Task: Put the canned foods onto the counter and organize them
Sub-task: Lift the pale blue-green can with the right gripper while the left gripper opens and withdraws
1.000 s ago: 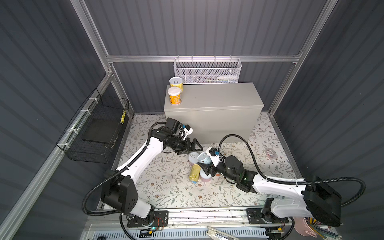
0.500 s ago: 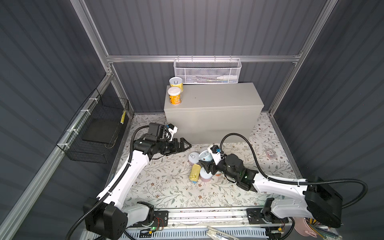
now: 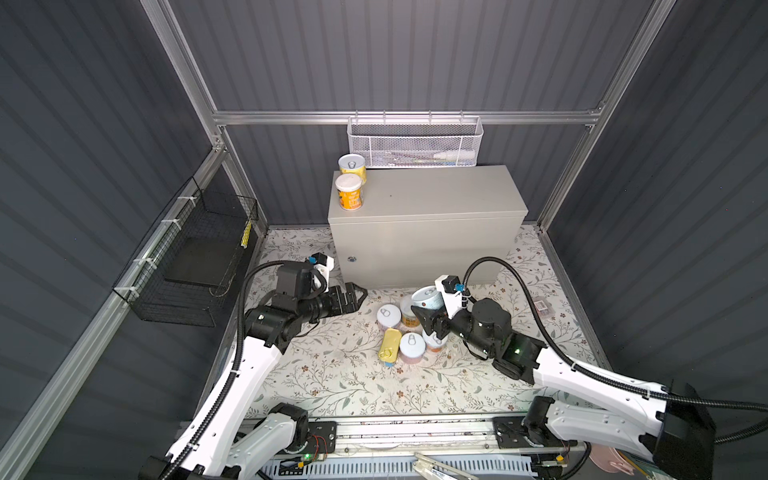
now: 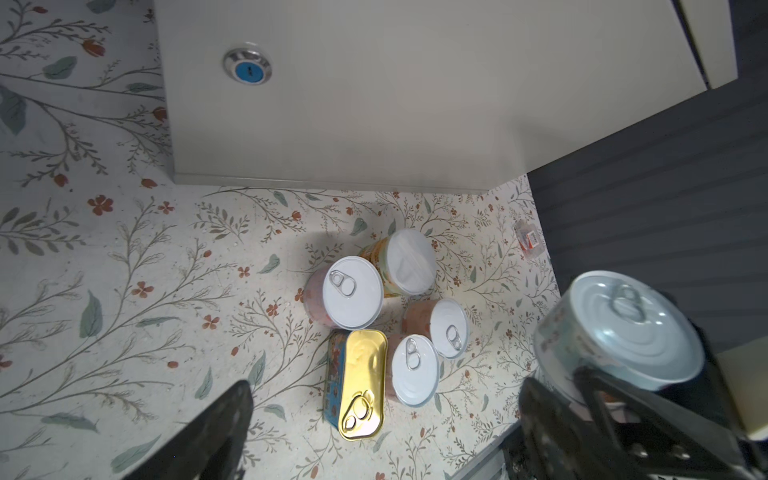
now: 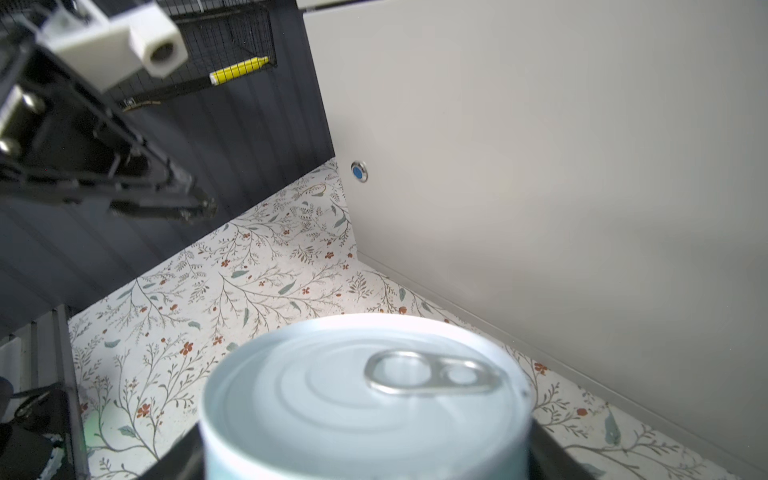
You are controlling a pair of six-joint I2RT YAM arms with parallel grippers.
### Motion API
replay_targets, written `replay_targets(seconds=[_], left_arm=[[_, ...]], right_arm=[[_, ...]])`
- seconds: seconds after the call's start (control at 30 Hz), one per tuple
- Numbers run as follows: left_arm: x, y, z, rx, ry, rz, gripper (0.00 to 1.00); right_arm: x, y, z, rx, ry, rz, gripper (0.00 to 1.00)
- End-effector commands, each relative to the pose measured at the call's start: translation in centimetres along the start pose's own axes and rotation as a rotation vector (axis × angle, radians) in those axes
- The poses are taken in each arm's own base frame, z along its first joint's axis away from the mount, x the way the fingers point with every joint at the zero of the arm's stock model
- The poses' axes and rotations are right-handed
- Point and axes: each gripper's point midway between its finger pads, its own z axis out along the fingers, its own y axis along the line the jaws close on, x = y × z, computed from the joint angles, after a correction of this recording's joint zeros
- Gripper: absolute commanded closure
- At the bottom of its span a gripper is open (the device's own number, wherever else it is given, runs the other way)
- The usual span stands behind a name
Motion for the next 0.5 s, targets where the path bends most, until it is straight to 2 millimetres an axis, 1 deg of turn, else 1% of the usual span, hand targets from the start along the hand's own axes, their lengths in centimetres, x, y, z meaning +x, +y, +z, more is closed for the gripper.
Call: replay_targets(seconds=[0.0,0.17,0.33,0.37,0.4,0.47], left_arm=[[-1.0,1.3,-0.5,-0.059,-0.099,0.005,0.0],[-1.1,2.4,-1.2,-0.107,-0.159,0.022,0.0],[0.0,3.3,-0.7,-0.112,-0.165,0.012,0.0],[0.2,3.6,-0.6,-0.118,-0.165,0.011,0.0],[0.3,4.0,-0.5,-0.129,-0.17,0.012,0.0],[0.6,4.8,-0.2,-0.157,-0.179,0.014,0.0]], right_arm=[[-6.4,0.9,-1.5,-0.04,-0.124,0.027,0.38],[-10.9,1.4,-1.8,-0.087,-0.17,0.049,0.37],[-14.8,1.8,-1.3,-0.108,-0.207,0.011,0.37],[-15.7,1.8,-1.5,-0.111,-0.223,0.006,0.37],[-15.7,1.7,-0.6,-0.109,-0.215,0.0,0.37],[-17.2,1.5,-0.2,-0.107,-0.238,-0.014,0.36]])
